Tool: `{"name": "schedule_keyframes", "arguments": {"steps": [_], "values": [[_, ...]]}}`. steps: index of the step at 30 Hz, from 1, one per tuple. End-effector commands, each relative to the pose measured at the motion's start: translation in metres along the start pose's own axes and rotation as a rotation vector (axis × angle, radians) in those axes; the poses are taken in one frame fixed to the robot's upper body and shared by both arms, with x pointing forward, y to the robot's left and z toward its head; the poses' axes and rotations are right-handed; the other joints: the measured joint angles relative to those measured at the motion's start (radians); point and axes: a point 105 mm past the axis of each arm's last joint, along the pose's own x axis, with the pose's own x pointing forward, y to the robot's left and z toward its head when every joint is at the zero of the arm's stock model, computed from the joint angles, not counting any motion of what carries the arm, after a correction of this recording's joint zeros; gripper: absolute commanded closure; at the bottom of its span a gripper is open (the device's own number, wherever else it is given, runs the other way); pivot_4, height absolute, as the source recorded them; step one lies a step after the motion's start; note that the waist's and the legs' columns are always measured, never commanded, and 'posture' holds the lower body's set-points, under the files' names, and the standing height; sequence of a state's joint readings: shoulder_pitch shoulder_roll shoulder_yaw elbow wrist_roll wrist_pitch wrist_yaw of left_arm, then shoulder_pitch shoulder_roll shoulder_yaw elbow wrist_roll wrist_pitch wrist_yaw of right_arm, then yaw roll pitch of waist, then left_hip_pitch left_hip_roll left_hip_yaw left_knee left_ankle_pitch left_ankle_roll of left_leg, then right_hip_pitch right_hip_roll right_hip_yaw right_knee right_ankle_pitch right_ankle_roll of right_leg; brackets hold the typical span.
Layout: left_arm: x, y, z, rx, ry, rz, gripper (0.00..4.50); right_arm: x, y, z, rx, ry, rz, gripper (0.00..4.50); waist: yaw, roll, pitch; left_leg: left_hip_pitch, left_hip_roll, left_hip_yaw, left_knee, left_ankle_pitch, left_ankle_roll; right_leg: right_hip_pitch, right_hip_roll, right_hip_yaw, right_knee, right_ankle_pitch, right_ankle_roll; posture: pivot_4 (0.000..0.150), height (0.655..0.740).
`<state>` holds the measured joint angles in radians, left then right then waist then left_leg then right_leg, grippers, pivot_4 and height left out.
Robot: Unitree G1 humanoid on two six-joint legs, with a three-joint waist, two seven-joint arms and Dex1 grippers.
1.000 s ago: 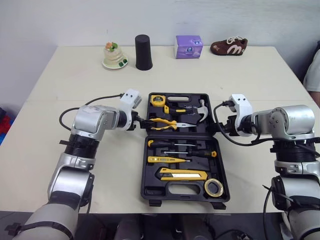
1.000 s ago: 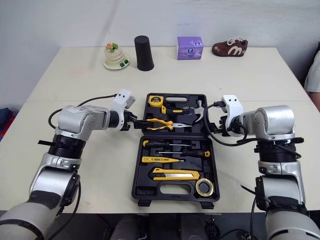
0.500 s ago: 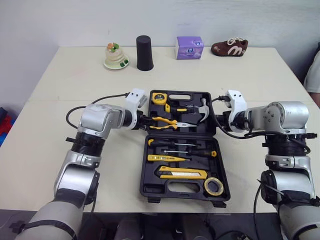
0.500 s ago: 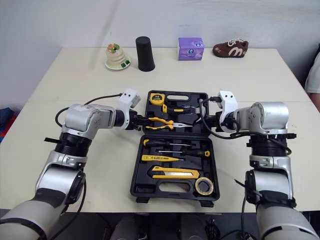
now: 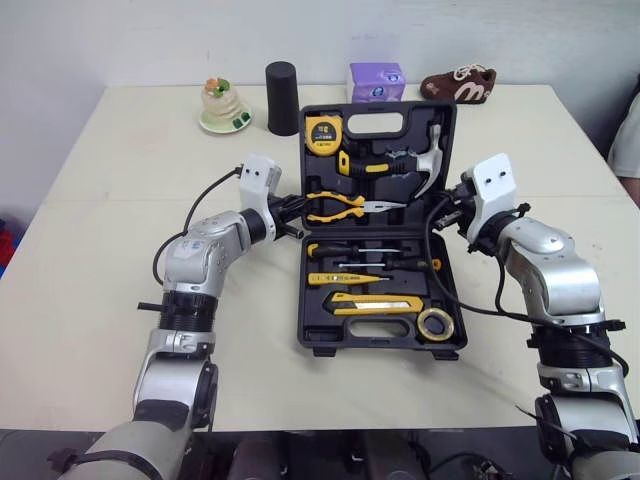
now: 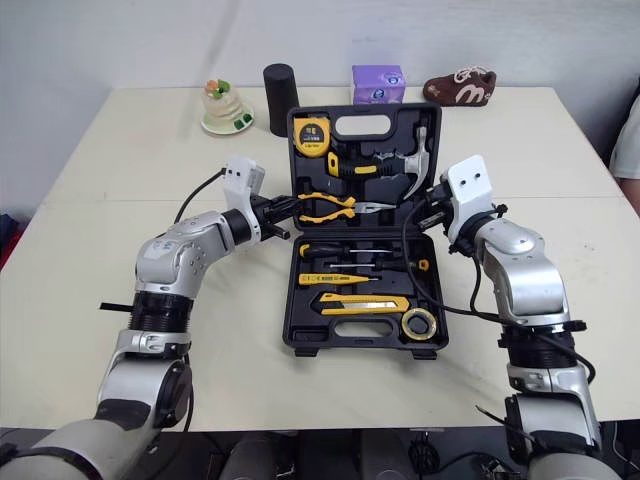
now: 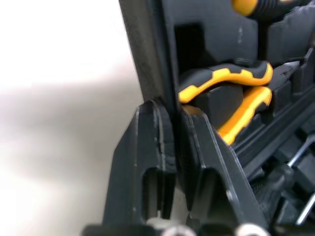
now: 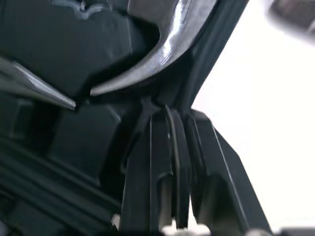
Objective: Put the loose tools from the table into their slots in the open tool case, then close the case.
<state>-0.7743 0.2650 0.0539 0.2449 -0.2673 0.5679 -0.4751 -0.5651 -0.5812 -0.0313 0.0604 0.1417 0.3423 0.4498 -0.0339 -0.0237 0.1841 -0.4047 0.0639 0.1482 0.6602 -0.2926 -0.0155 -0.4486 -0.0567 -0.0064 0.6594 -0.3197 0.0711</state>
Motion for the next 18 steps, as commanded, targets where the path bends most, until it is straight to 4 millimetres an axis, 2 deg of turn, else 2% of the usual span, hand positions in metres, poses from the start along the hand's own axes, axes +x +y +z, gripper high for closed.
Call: {"name": "schedule_keyframes", "arguments": {"steps": [1, 3, 5, 6, 10, 12, 14, 16, 18], "values": [[-0.031, 0.023, 0.035, 0.335, -0.156, 0.097, 4.44, -0.018, -0.017, -0.001, -0.286, -0.081, -0.047, 4.5, -0.002, 0.0, 0.0, 0.0, 0.0, 0.001, 0.001, 0.0, 0.0, 0.0, 0.001, 0.0, 0.0, 0.0, 0.0, 0.15, 0.74], [-0.038, 0.028, 0.027, 0.39, -0.164, 0.136, 4.44, -0.024, -0.015, -0.008, -0.398, -0.115, -0.037, 4.5, -0.001, 0.0, 0.0, 0.002, 0.001, 0.001, 0.001, 0.0, 0.0, 0.0, 0.001, 0.001, -0.002, 0.0, 0.0, 0.15, 0.74], [-0.049, 0.021, 0.018, 0.63, -0.187, 0.115, 4.44, -0.036, -0.018, -0.029, -0.492, -0.098, -0.057, 4.5, -0.001, 0.0, 0.0, 0.002, 0.001, 0.002, 0.004, 0.0, 0.0, 0.001, 0.001, 0.002, 0.001, 0.0, 0.0, 0.15, 0.74], [-0.052, 0.015, 0.012, 0.696, -0.196, 0.093, 4.44, -0.041, -0.018, -0.039, -0.522, -0.087, -0.055, 4.5, -0.001, 0.0, 0.0, 0.004, 0.0, 0.002, 0.004, 0.0, 0.001, 0.001, 0.001, 0.003, 0.001, 0.0, -0.001, 0.15, 0.74], [-0.065, 0.004, -0.009, 0.729, -0.224, 0.065, 4.44, -0.059, -0.012, -0.067, -0.577, -0.066, -0.008, 4.5, 0.001, -0.001, 0.001, 0.015, 0.0, 0.002, 0.003, 0.0, 0.002, 0.009, 0.001, 0.01, 0.001, 0.001, 0.0, 0.15, 0.74], [-0.071, 0.002, -0.024, 0.702, -0.2, 0.057, 4.44, -0.068, -0.004, -0.075, -0.538, -0.074, 0.036, 4.5, 0.0, -0.001, 0.0, 0.02, 0.001, 0.002, 0.003, -0.001, 0.003, 0.018, 0.001, 0.012, -0.002, 0.001, 0.0, 0.15, 0.74], [-0.075, 0.002, -0.027, 0.678, -0.213, 0.068, 4.44, -0.072, 0.003, -0.079, -0.511, -0.062, 0.083, 4.5, 0.002, -0.002, 0.0, 0.023, 0.002, 0.001, 0.002, -0.002, 0.003, 0.022, 0.001, 0.013, -0.003, 0.001, 0.0, 0.15, 0.74], [-0.076, -0.003, -0.03, 0.677, -0.208, 0.041, 3.57, -0.074, 0.003, -0.077, -0.475, -0.071, 0.072, 3.71, 0.003, -0.002, 0.0, 0.026, 0.002, 0.0, 0.002, -0.002, 0.003, 0.025, 0.001, 0.014, -0.003, 0.001, 0.0, 0.15, 0.74], [-0.084, -0.008, -0.037, 0.634, -0.17, -0.042, 2.91, -0.084, 0.006, -0.072, -0.401, -0.088, 0.102, 3.01, 0.004, -0.003, 0.0, 0.033, 0.002, 0.0, 0.001, -0.003, 0.004, 0.032, 0.001, 0.013, -0.005, 0.001, 0.0, 0.15, 0.74]]}}
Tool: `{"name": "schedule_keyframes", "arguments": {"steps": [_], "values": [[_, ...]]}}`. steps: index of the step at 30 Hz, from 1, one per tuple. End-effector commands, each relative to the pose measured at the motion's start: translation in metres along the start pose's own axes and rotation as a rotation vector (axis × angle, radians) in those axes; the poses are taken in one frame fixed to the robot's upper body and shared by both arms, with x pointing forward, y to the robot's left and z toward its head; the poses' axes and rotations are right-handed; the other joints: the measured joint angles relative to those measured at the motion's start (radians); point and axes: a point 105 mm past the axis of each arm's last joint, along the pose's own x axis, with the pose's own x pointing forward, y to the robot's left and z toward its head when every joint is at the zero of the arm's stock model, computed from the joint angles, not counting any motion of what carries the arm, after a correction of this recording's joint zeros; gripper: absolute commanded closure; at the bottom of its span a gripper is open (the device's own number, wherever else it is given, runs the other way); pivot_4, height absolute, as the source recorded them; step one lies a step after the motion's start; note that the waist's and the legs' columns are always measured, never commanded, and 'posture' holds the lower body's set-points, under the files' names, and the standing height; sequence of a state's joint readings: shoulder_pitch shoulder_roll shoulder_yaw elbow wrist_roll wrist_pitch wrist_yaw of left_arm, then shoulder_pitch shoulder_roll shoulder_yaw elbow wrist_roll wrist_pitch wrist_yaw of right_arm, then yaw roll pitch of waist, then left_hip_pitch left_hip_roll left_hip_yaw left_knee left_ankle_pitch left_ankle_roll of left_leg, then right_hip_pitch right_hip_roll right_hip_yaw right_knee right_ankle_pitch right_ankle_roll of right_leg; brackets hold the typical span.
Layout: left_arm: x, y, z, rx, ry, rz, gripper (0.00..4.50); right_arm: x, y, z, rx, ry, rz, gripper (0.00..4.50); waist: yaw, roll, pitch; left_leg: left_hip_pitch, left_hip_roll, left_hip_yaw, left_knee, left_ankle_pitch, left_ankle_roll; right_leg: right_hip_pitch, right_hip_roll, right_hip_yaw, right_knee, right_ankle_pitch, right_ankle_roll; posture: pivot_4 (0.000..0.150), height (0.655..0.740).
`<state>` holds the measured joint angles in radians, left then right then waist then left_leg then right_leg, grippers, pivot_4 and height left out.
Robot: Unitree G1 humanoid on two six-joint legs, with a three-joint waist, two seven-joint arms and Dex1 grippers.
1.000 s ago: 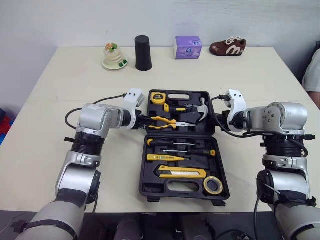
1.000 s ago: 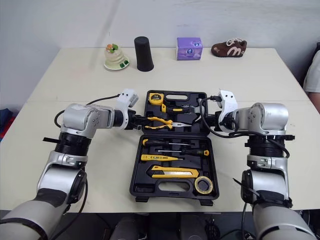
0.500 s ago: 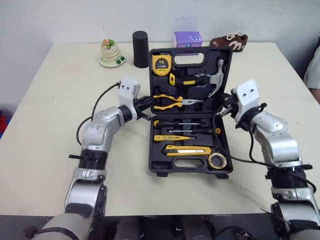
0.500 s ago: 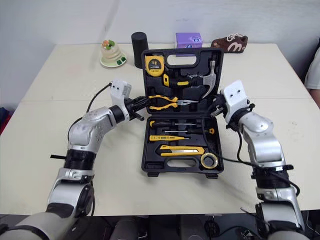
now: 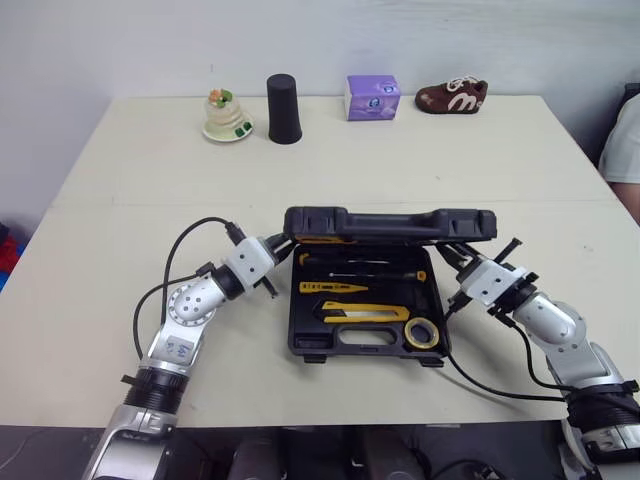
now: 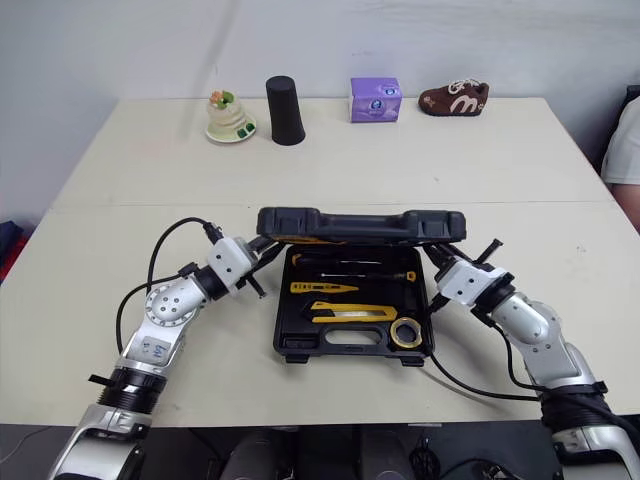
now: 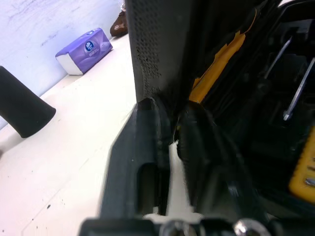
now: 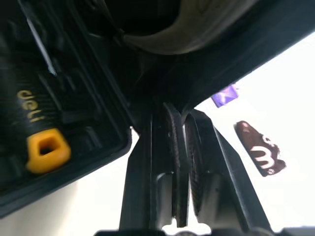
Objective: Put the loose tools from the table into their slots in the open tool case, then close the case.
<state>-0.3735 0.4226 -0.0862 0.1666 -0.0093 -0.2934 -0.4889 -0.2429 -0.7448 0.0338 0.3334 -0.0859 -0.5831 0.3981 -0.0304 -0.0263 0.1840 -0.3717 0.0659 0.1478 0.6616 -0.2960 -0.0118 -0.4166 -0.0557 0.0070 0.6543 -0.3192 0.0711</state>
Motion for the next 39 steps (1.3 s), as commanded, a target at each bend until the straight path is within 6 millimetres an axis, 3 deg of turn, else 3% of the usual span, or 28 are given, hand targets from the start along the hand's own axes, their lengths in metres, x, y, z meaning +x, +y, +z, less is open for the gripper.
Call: {"name": "schedule_keyframes", "arguments": {"steps": [1, 2, 4, 7, 9, 10, 12, 16, 17, 19, 25, 29, 33, 39], "values": [[-0.025, 0.014, 0.006, -0.037, -0.005, -0.025, 2.44, -0.025, -0.011, -0.007, 0.127, 0.042, -0.01, 2.5, 0.0, 0.0, 0.0, 0.002, 0.0, 0.0, 0.0, 0.0, 0.0, 0.002, 0.0, -0.001, -0.001, 0.0, 0.0, 0.15, 0.74], [-0.039, 0.018, -0.001, -0.08, 0.032, -0.044, 2.14, -0.036, -0.011, -0.006, 0.176, 0.052, -0.002, 2.15, -0.001, 0.0, 0.0, 0.003, 0.0, -0.001, -0.002, -0.001, 0.0, 0.002, 0.0, 0.001, -0.001, 0.0, -0.001, 0.15, 0.74], [-0.065, 0.03, -0.013, -0.147, 0.113, -0.049, 2.14, -0.056, -0.016, -0.008, 0.272, 0.094, -0.025, 2.15, -0.004, 0.0, 0.0, 0.003, 0.001, -0.001, -0.004, -0.001, 0.0, 0.002, -0.001, 0.001, -0.001, 0.0, -0.001, 0.15, 0.74], [-0.083, 0.044, -0.021, -0.207, 0.181, -0.047, 2.14, -0.08, -0.013, -0.006, 0.387, 0.146, 0.018, 2.15, -0.008, 0.0, 0.0, 0.005, 0.001, -0.001, -0.007, -0.001, 0.0, 0.003, -0.001, 0.001, -0.002, -0.001, -0.001, 0.15, 0.74], [-0.086, 0.053, -0.024, -0.24, 0.209, -0.041, 2.14, -0.094, -0.003, -0.001, 0.472, 0.181, 0.083, 2.15, -0.002, 0.0, 0.0, 0.006, -0.001, -0.002, -0.009, -0.002, 0.002, 0.003, -0.002, 0.0, -0.002, -0.001, -0.001, 0.15, 0.74], [-0.082, 0.057, -0.025, -0.247, 0.221, -0.033, 2.14, -0.1, 0.005, 0.005, 0.523, 0.192, 0.139, 2.15, 0.003, 0.0, 0.0, 0.007, -0.001, -0.003, -0.009, -0.004, 0.004, 0.005, -0.002, -0.001, -0.002, -0.001, -0.001, 0.15, 0.74], [-0.07, 0.063, -0.027, -0.277, 0.231, -0.019, 2.09, -0.108, 0.024, 0.02, 0.641, 0.207, 0.27, 2.67, 0.012, 0.0, 0.0, 0.008, -0.002, -0.005, -0.01, -0.004, 0.006, 0.007, -0.003, -0.002, -0.003, -0.001, -0.001, 0.15, 0.74], [-0.033, 0.064, -0.024, -0.321, 0.225, -0.051, 3.29, -0.111, 0.049, 0.038, 0.681, 0.215, 0.43, 4.37, 0.013, -0.003, -0.001, 0.006, -0.002, -0.006, -0.009, -0.004, 0.008, 0.007, -0.003, -0.003, -0.005, 0.0, 0.0, 0.15, 0.74], [-0.023, 0.063, -0.023, -0.326, 0.219, -0.066, 3.75, -0.114, 0.057, 0.041, 0.681, 0.229, 0.488, 4.5, 0.013, -0.003, -0.001, 0.005, -0.003, -0.006, -0.008, -0.005, 0.008, 0.007, -0.003, -0.003, -0.006, 0.0, 0.001, 0.15, 0.74], [0.0, 0.058, -0.022, -0.319, 0.216, -0.112, 4.43, -0.118, 0.073, 0.045, 0.688, 0.253, 0.591, 4.5, 0.013, -0.003, 0.0, 0.004, -0.003, -0.005, -0.008, -0.005, 0.008, 0.007, -0.003, -0.003, -0.008, 0.001, 0.002, 0.15, 0.74], [0.054, 0.047, -0.024, -0.291, 0.231, -0.183, 4.43, -0.113, 0.103, 0.053, 0.729, 0.238, 0.754, 4.5, 0.007, -0.004, 0.0, 0.002, -0.002, -0.002, -0.004, -0.005, 0.005, 0.006, 0.008, -0.003, -0.011, 0.001, 0.003, 0.15, 0.74], [0.073, 0.039, -0.026, -0.269, 0.229, -0.221, 4.43, -0.099, 0.106, 0.052, 0.704, 0.205, 0.731, 4.5, 0.001, -0.006, 0.001, 0.002, -0.002, -0.001, 0.0, -0.007, 0.005, 0.005, 0.011, -0.003, -0.011, 0.002, 0.003, 0.15, 0.74], [0.075, 0.027, -0.026, -0.293, 0.206, -0.313, 4.43, -0.082, 0.096, 0.043, 0.67, 0.183, 0.642, 4.5, 0.001, -0.007, 0.002, 0.002, -0.001, 0.0, 0.001, -0.008, 0.004, 0.004, 0.011, -0.003, -0.01, 0.002, 0.003, 0.15, 0.74], [0.049, 0.018, -0.026, -0.36, 0.127, -0.489, 4.43, -0.068, 0.071, 0.02, 0.573, 0.181, 0.504, 4.5, 0.001, -0.008, 0.002, 0.002, -0.001, 0.002, 0.002, -0.008, 0.004, 0.004, 0.011, -0.003, -0.009, 0.002, 0.003, 0.15, 0.74]]}}
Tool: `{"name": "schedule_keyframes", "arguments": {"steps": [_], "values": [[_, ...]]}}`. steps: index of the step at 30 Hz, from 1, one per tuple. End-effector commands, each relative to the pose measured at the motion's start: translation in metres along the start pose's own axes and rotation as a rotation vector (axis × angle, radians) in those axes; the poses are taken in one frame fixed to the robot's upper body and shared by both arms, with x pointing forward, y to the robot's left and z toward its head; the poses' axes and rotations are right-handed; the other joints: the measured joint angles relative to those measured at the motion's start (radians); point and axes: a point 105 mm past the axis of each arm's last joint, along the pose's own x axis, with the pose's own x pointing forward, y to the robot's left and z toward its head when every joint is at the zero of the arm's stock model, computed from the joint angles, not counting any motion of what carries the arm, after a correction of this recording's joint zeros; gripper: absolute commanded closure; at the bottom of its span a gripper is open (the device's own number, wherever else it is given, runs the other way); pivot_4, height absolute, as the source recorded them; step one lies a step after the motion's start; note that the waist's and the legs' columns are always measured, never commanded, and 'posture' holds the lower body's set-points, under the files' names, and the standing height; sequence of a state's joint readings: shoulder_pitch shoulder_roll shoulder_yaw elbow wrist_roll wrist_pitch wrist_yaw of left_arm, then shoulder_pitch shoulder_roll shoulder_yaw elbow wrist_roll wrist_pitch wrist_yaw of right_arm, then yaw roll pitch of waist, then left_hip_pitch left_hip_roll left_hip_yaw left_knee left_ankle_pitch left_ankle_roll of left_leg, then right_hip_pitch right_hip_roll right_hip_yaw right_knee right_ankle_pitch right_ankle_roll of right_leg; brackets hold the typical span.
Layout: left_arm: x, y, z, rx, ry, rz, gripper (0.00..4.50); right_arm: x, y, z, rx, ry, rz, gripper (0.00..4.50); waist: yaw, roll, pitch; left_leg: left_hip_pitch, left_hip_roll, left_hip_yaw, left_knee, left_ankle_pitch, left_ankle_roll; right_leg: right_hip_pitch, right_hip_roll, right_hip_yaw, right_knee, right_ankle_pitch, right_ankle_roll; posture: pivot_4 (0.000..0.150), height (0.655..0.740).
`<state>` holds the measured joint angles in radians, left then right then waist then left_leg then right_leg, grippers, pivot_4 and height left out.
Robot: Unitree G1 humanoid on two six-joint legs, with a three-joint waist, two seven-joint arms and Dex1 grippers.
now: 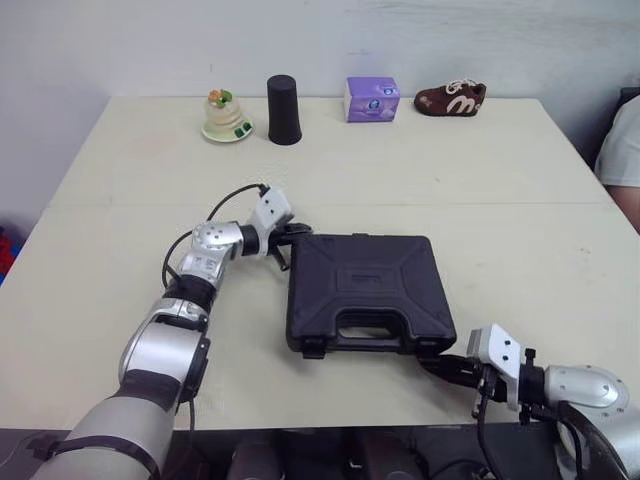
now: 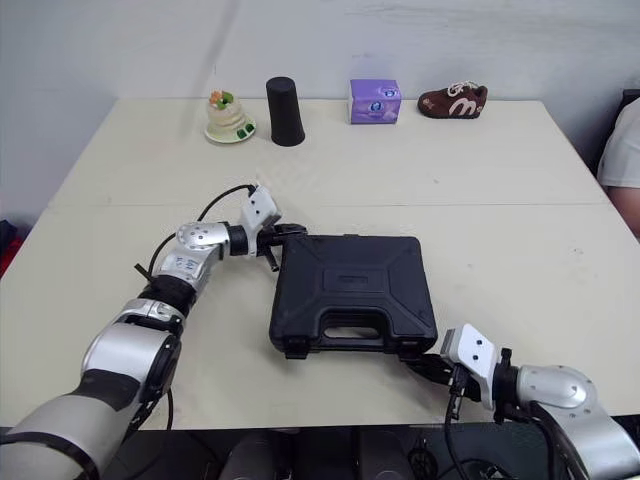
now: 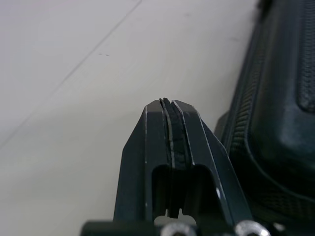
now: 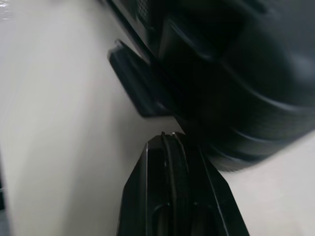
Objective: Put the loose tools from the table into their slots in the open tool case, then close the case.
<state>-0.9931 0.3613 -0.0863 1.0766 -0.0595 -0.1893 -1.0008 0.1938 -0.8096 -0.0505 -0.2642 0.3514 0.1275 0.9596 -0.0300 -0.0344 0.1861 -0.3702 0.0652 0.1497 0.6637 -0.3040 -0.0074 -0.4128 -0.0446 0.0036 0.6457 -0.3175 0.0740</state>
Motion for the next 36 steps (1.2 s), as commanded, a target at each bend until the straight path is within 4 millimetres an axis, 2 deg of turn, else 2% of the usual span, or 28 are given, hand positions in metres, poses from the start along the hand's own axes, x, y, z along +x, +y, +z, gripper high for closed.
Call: {"name": "schedule_keyframes", "arguments": {"steps": [1, 5, 8, 13, 15, 17, 19, 21, 23, 25, 27, 30, 32, 35, 36], "values": [[-0.012, -0.007, 0.003, 0.005, -0.054, -0.087, 4.43, -0.01, -0.029, -0.001, -0.051, 0.005, -0.13, 4.5, 0.002, 0.0, 0.0, 0.0, 0.0, 0.0, 0.001, 0.0, 0.0, 0.0, 0.0, 0.0, 0.0, 0.0, 0.0, 0.15, 0.74], [-0.022, -0.01, -0.003, 0.0, -0.062, -0.102, 4.43, -0.013, -0.05, 0.0, -0.088, 0.001, -0.195, 4.5, 0.002, 0.0, 0.0, 0.0, 0.001, 0.0, 0.002, -0.001, 0.002, 0.0, -0.002, 0.001, 0.001, 0.0, 0.001, 0.15, 0.74], [-0.031, -0.024, -0.009, 0.007, -0.073, -0.139, 4.43, -0.012, -0.07, 0.0, -0.129, 0.006, -0.25, 4.5, 0.0, 0.0, 0.0, 0.0, 0.001, 0.0, 0.001, -0.001, 0.002, 0.0, -0.002, 0.001, 0.001, 0.0, 0.001, 0.15, 0.74], [-0.042, -0.044, -0.017, 0.023, -0.049, -0.136, 4.43, -0.007, -0.09, 0.001, -0.146, -0.022, -0.328, 4.5, 0.0, 0.001, 0.0, 0.0, 0.003, 0.0, 0.002, -0.001, 0.002, 0.0, -0.003, 0.003, 0.002, 0.0, 0.0, 0.15, 0.74], [-0.045, -0.05, -0.02, 0.039, -0.024, -0.129, 4.43, -0.007, -0.093, 0.001, -0.136, -0.039, -0.352, 4.5, 0.0, 0.001, 0.0, 0.0, 0.003, 0.0, 0.002, -0.001, 0.001, 0.0, -0.003, 0.004, 0.003, 0.0, 0.0, 0.15, 0.74], [-0.051, -0.046, -0.02, 0.03, -0.018, -0.057, 4.43, -0.008, -0.089, 0.0, -0.105, -0.062, -0.365, 4.5, 0.001, 0.001, 0.0, 0.0, 0.003, -0.001, 0.002, 0.0, 0.001, 0.0, -0.004, 0.005, 0.004, 0.0, 0.0, 0.15, 0.74], [-0.068, -0.032, -0.014, 0.05, -0.009, 0.041, 4.43, -0.014, -0.083, 0.0, -0.085, -0.072, -0.379, 4.5, 0.003, 0.001, 0.0, 0.0, 0.003, -0.002, 0.002, 0.0, 0.001, 0.0, -0.007, 0.006, 0.005, 0.0, -0.001, 0.15, 0.74], [-0.082, -0.022, 0.006, 0.011, -0.067, 0.084, 4.43, -0.023, -0.079, -0.001, -0.067, -0.071, -0.416, 4.5, 0.002, 0.001, 0.0, 0.0, 0.003, -0.003, 0.001, 0.0, 0.001, 0.0, -0.01, 0.005, 0.006, -0.002, -0.003, 0.15, 0.74], [-0.087, -0.022, 0.018, -0.016, -0.103, 0.081, 4.43, -0.028, -0.077, -0.001, -0.058, -0.07, -0.441, 4.5, 0.002, 0.001, 0.0, 0.0, 0.002, -0.004, 0.001, 0.0, 0.0, 0.0, -0.011, 0.004, 0.007, -0.002, -0.003, 0.15, 0.74], [-0.075, -0.04, 0.056, 0.055, -0.155, -0.056, 4.43, -0.035, -0.07, -0.001, -0.01, -0.085, -0.478, 4.5, 0.006, 0.001, 0.0, 0.001, 0.001, -0.003, 0.001, 0.0, 0.001, 0.0, -0.013, 0.004, 0.007, -0.002, -0.003, 0.15, 0.74], [-0.056, -0.061, 0.085, 0.103, -0.18, -0.188, 4.43, -0.04, -0.062, 0.003, 0.012, -0.122, -0.512, 4.5, 0.019, 0.001, 0.0, -0.001, -0.001, -0.005, 0.001, 0.0, 0.001, 0.001, -0.015, 0.001, 0.007, -0.002, -0.002, 0.15, 0.74], [-0.029, -0.077, 0.101, 0.137, -0.169, -0.27, 4.43, -0.04, -0.058, 0.005, 0.038, -0.138, -0.556, 4.5, 0.025, 0.002, -0.001, 0.001, -0.002, -0.003, 0.002, 0.0, 0.002, 0.003, -0.013, 0.002, 0.006, -0.001, -0.001, 0.15, 0.74], [0.0, -0.088, 0.114, 0.153, -0.161, -0.31, 4.43, -0.039, -0.056, 0.007, 0.063, -0.153, -0.568, 4.5, 0.025, 0.002, -0.001, 0.002, -0.003, -0.002, 0.002, 0.0, 0.002, 0.003, -0.01, 0.002, 0.006, -0.001, 0.0, 0.15, 0.74], [0.028, -0.097, 0.125, 0.148, -0.174, -0.335, 4.43, -0.04, -0.058, 0.01, 0.079, -0.17, -0.6, 4.5, 0.023, 0.002, -0.001, 0.001, -0.003, -0.002, 0.002, 0.0, 0.002, 0.003, -0.005, 0.004, 0.005, -0.001, 0.001, 0.15, 0.74], [0.044, -0.103, 0.127, 0.15, -0.164, -0.351, 4.43, -0.042, -0.06, 0.012, 0.086, -0.179, -0.621, 4.5, 0.02, 0.002, -0.001, 0.001, -0.003, -0.002, 0.003, 0.0, 0.002, 0.002, -0.002, 0.005, 0.004, 0.0, 0.001, 0.15, 0.74]]}}
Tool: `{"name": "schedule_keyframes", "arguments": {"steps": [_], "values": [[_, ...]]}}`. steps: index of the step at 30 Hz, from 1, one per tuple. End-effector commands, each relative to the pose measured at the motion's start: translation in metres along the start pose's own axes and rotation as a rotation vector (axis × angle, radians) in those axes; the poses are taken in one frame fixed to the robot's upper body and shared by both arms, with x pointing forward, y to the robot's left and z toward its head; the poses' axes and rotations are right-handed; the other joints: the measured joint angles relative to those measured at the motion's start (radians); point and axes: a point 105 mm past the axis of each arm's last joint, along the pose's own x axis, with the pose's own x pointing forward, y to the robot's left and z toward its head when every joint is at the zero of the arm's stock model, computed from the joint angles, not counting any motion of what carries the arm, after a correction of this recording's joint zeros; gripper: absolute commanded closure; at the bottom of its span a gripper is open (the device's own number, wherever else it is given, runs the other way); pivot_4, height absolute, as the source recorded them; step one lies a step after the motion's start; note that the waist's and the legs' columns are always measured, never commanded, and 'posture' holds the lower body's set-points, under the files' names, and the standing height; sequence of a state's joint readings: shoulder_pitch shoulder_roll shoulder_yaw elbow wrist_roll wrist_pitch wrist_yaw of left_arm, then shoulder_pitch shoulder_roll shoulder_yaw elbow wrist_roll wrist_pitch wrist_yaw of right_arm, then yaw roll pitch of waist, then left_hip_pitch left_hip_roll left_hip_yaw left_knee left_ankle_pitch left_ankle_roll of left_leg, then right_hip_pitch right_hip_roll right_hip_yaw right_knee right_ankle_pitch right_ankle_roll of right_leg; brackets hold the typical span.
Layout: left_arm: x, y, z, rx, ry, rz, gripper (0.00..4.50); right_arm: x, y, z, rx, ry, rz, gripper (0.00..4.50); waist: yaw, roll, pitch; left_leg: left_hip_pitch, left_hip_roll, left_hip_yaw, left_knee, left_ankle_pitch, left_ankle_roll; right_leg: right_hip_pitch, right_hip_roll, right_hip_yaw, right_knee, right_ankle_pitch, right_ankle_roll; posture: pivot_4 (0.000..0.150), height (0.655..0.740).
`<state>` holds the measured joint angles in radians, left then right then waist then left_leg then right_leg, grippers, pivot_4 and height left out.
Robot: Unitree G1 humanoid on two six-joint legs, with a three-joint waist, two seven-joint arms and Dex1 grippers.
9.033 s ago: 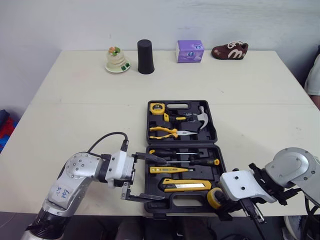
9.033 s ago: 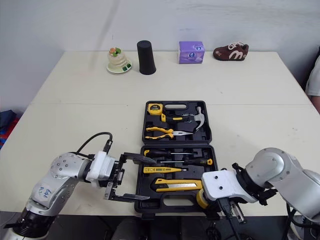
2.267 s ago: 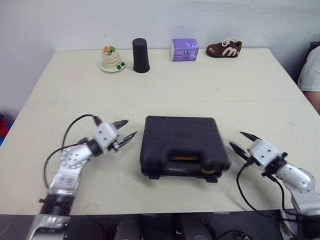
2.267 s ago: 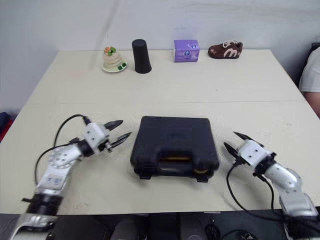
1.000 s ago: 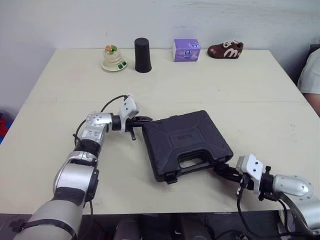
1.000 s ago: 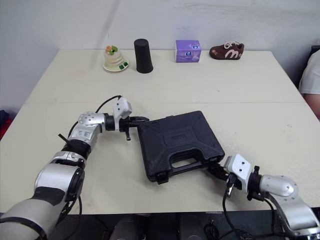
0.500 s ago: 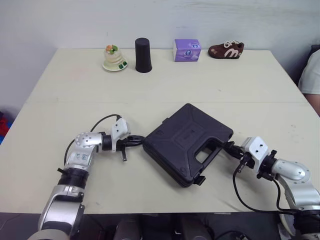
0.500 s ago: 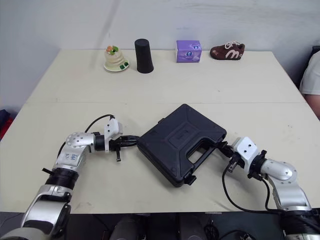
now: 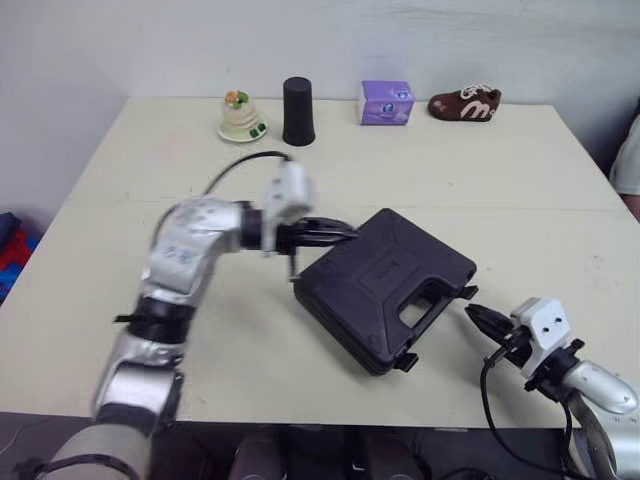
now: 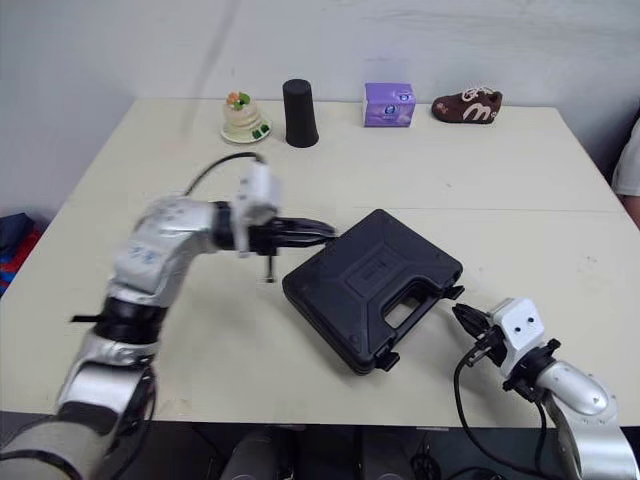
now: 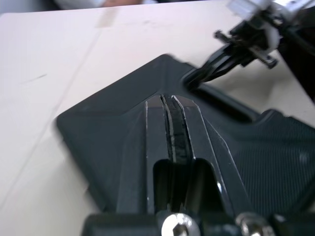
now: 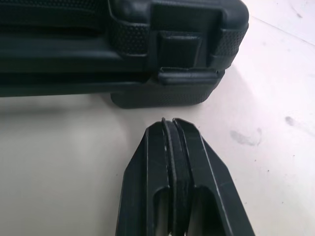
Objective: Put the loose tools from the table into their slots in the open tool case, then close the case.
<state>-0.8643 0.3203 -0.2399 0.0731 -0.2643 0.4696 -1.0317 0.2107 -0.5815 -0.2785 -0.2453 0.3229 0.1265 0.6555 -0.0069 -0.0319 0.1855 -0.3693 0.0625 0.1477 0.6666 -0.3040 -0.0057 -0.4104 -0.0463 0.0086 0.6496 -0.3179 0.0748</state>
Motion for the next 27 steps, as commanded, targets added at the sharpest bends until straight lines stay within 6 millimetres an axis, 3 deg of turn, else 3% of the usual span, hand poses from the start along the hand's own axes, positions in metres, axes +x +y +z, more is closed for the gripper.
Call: {"name": "schedule_keyframes", "arguments": {"steps": [1, 7, 11, 17, 27], "values": [[0.039, 0.002, 0.004, 0.013, 0.028, -0.02, 4.43, -0.003, -0.011, 0.017, 0.0, -0.053, -0.07, 4.5, -0.004, 0.0, 0.0, 0.0, 0.001, 0.0, 0.0, 0.0, 0.0, 0.0, 0.001, 0.001, 0.0, 0.0, 0.0, 0.15, 0.74], [0.1, -0.004, -0.009, 0.043, 0.095, -0.084, 4.43, -0.002, -0.011, 0.022, 0.039, -0.048, -0.091, 4.5, -0.011, 0.0, 0.0, -0.001, 0.001, -0.002, -0.002, 0.001, -0.002, -0.001, 0.004, 0.005, -0.002, -0.001, -0.001, 0.15, 0.74], [0.121, -0.008, -0.031, 0.071, 0.19, -0.103, 4.43, 0.0, -0.006, 0.023, 0.041, -0.036, -0.073, 4.5, -0.024, 0.0, 0.0, -0.001, 0.001, -0.002, -0.003, -0.001, 0.001, -0.001, 0.003, 0.005, -0.004, -0.001, -0.001, 0.15, 0.74], [0.122, -0.009, -0.075, 0.099, 0.368, -0.092, 4.43, 0.007, 0.002, 0.026, 0.051, -0.031, -0.024, 4.5, -0.021, 0.0, 0.0, -0.001, 0.002, -0.003, -0.003, -0.003, 0.006, 0.0, 0.002, 0.003, -0.005, -0.001, -0.001, 0.15, 0.74], [0.109, -0.013, -0.097, 0.024, 0.409, -0.088, 4.43, 0.02, 0.013, 0.042, 0.05, -0.088, 0.056, 4.5, -0.023, -0.002, -0.002, 0.0, 0.002, -0.004, -0.003, -0.004, 0.006, 0.001, 0.003, 0.002, -0.006, 0.0, -0.001, 0.15, 0.74]]}}
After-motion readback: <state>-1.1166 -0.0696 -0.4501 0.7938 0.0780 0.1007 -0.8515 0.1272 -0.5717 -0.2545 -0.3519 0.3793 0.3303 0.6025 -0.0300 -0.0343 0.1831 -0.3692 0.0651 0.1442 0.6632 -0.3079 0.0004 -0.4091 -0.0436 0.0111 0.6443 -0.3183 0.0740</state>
